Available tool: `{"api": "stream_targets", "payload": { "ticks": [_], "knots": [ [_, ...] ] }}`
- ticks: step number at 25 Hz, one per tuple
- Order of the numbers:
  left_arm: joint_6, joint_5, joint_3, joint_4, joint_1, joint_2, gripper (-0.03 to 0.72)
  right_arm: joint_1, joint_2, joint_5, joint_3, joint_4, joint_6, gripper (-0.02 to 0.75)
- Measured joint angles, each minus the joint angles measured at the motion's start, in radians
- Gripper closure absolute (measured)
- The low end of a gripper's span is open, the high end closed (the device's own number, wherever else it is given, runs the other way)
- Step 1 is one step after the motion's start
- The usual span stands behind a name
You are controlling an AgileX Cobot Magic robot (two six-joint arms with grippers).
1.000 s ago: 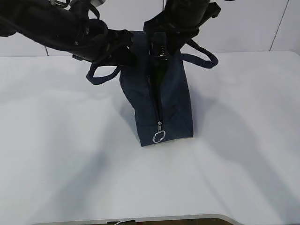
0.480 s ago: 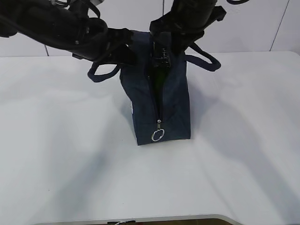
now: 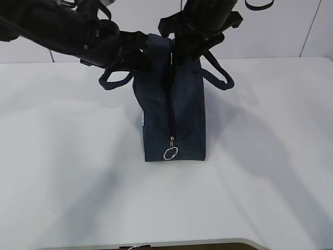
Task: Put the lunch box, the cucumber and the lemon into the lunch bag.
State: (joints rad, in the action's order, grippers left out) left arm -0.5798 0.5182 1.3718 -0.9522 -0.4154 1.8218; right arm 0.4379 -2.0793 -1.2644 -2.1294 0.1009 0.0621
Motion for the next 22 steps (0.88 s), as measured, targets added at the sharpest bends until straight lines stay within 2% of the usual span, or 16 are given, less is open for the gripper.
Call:
{"api": "stream_targets", "payload": {
  "ticks": [8,12,22],
  "knots": [
    [0.0,0.0,0.0,0.0,0.0,0.0,0.7,0.0,0.067,0.004,0.0,0.026,0.025,0.416],
    [0.0,0.0,0.0,0.0,0.0,0.0,0.7,0.0,0.094,0.004,0.008,0.054,0.047,0.353],
    [0.0,0.002,0.0,0.024,0.0,0.0,0.7,0.0,0.252,0.004,0.213,0.058,0.091,0.329]
  ]
}}
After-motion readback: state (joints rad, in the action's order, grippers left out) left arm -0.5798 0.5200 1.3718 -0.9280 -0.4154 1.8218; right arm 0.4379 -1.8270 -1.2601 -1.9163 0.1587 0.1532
